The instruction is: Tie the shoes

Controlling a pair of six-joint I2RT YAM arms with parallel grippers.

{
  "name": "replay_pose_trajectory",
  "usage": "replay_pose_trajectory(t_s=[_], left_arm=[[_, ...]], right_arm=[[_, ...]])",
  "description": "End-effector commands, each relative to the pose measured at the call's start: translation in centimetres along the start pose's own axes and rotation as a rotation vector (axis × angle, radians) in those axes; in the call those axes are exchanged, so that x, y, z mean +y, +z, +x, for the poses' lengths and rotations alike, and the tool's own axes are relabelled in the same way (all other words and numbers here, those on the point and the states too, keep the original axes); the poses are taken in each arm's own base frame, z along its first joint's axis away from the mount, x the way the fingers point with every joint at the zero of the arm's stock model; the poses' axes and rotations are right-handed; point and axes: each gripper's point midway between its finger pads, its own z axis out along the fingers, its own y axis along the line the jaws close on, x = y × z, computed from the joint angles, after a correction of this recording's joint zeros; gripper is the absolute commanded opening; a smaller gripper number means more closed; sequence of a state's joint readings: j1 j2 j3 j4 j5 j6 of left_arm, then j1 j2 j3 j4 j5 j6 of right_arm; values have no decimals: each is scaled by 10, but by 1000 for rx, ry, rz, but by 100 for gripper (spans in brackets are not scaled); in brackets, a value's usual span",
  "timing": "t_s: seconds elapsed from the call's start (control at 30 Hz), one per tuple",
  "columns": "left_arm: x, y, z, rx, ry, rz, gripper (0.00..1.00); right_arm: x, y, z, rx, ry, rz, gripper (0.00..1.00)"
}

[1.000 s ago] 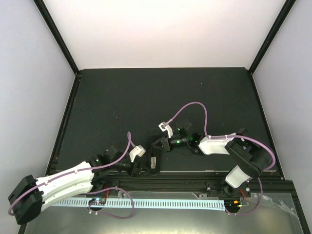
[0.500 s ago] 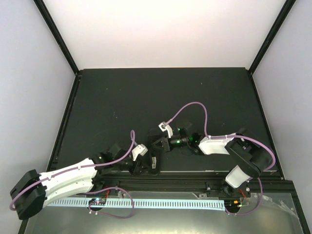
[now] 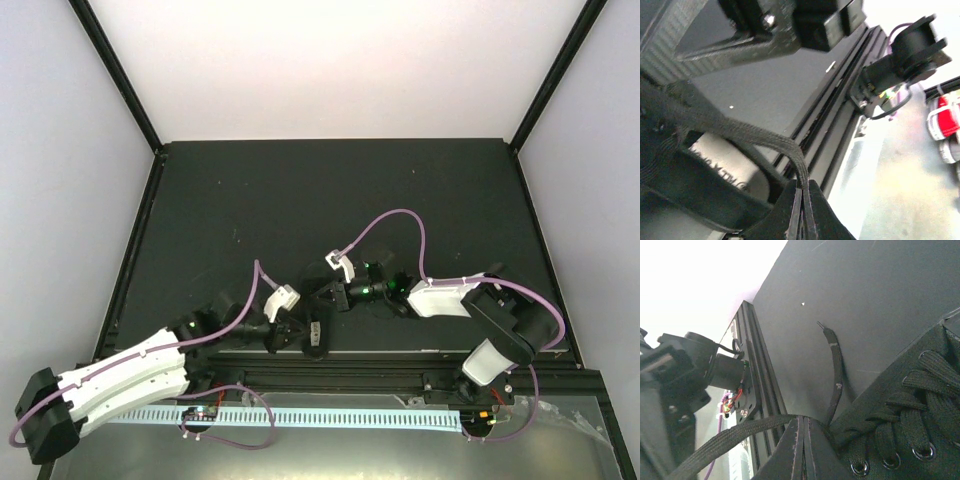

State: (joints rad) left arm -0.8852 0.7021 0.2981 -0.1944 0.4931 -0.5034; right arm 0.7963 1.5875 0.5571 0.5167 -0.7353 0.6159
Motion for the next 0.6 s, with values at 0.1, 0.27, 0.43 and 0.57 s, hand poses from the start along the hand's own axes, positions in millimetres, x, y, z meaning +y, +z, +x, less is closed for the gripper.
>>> replay_pose_trajectory(t_s=[0.1,0.27,0.43,0.57], left_arm=[[-47,-14,-27,-21,-121,162,1],[-73,-10,-49,-45,-165,259,1],[-72,8,-51,-27,-191,235,2],[-55,25,-36,19,-212,178,2]], right_arm=[[12,-1,-14,-37,-35,-15,2],[12,-2,-16,-33,-31,-10,2],[12,-2,-16,-34,-34,-2,2],[13,-2,-19,-38,-37,-1,2]])
